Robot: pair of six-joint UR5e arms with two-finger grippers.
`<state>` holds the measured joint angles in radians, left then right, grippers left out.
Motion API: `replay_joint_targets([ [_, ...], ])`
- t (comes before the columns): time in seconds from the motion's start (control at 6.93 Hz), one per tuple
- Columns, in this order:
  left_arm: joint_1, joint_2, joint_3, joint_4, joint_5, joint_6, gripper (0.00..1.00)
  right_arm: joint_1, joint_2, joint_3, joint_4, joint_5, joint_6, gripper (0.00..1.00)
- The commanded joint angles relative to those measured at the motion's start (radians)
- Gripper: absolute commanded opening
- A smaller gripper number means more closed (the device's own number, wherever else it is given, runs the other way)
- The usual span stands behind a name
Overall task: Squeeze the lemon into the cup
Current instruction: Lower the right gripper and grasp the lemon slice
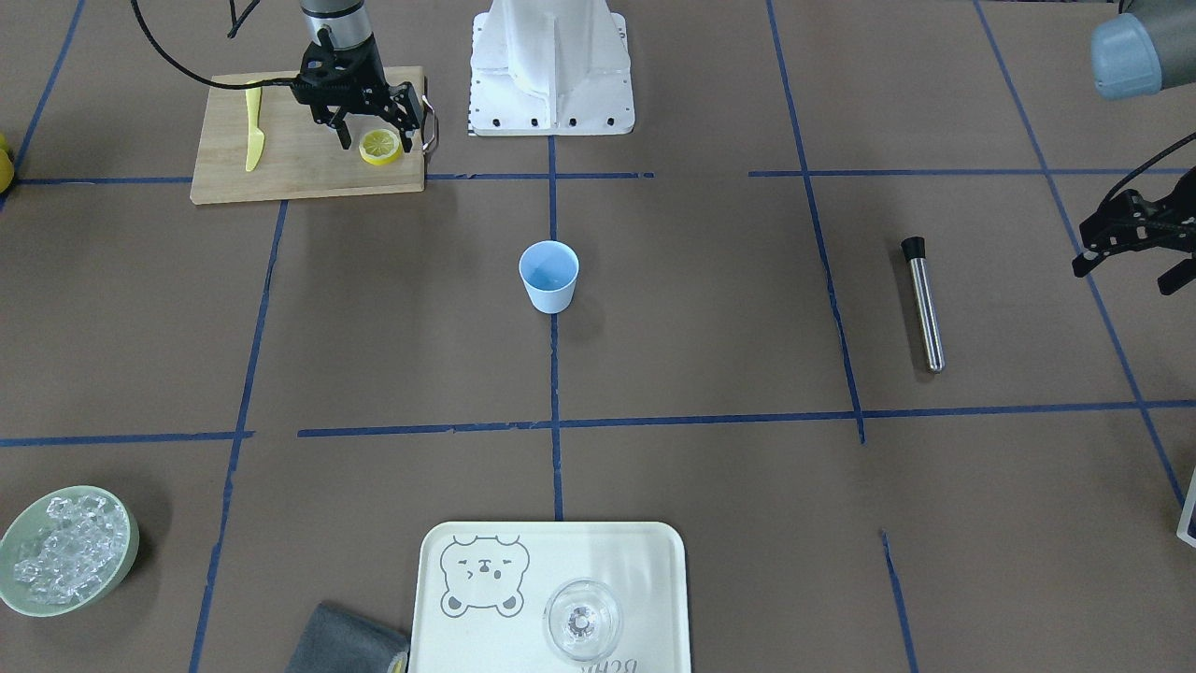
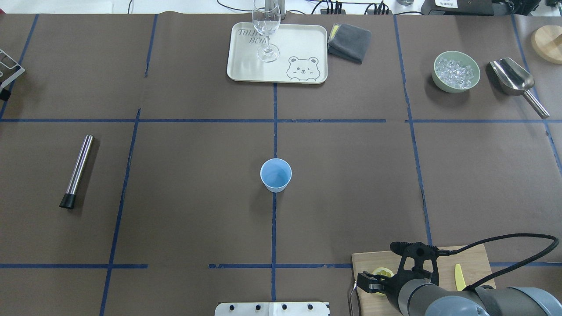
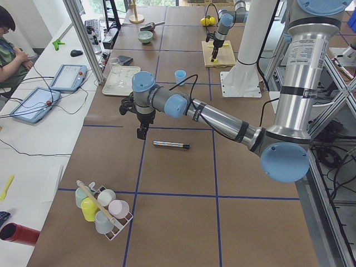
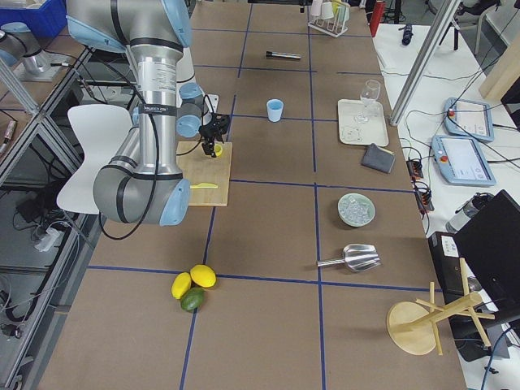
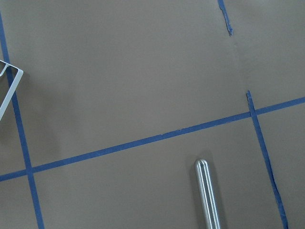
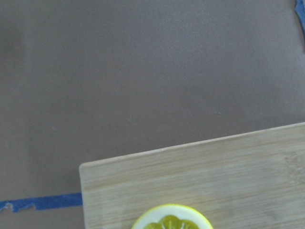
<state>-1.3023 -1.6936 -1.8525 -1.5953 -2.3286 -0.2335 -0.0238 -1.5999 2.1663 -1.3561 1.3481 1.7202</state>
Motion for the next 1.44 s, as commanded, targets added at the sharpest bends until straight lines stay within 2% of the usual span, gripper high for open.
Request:
replay_joint_targets([
  [0.0, 0.002, 0.0, -0.002, 0.0, 0.0, -0.001, 1.0, -0.013, 0.0, -0.003, 0.0, 0.002, -0.001, 1.0],
  [0.29, 0.0, 0.0, -0.001, 0.0, 0.0, -0.001, 1.0, -0.016, 0.0, -0.005, -0.001, 0.005, 0.001, 1.0],
  [0.43, 0.0, 0.0, -0.001, 0.0, 0.0, 0.0, 1.0, -0.016, 0.0, -0.006, -0.001, 0.006, 0.001, 0.9],
  [0.58, 0.0, 0.0, -0.001, 0.0, 0.0, 0.0, 1.0, -0.016, -0.002, -0.006, -0.001, 0.008, -0.001, 0.67],
  [1.01, 0.002, 0.0, 0.003, -0.002, 0.0, 0.002, 1.0, -0.015, -0.002, -0.003, 0.0, 0.01, -0.001, 0.31],
  [1.15, 0.002, 0.0, 0.004, -0.002, 0.0, 0.002, 1.0, -0.013, -0.002, 0.003, 0.0, 0.011, -0.002, 0.24],
  [1.3, 0.002, 0.0, 0.004, -0.002, 0.0, 0.002, 1.0, -0.012, -0.002, 0.019, 0.0, 0.014, -0.002, 0.22],
])
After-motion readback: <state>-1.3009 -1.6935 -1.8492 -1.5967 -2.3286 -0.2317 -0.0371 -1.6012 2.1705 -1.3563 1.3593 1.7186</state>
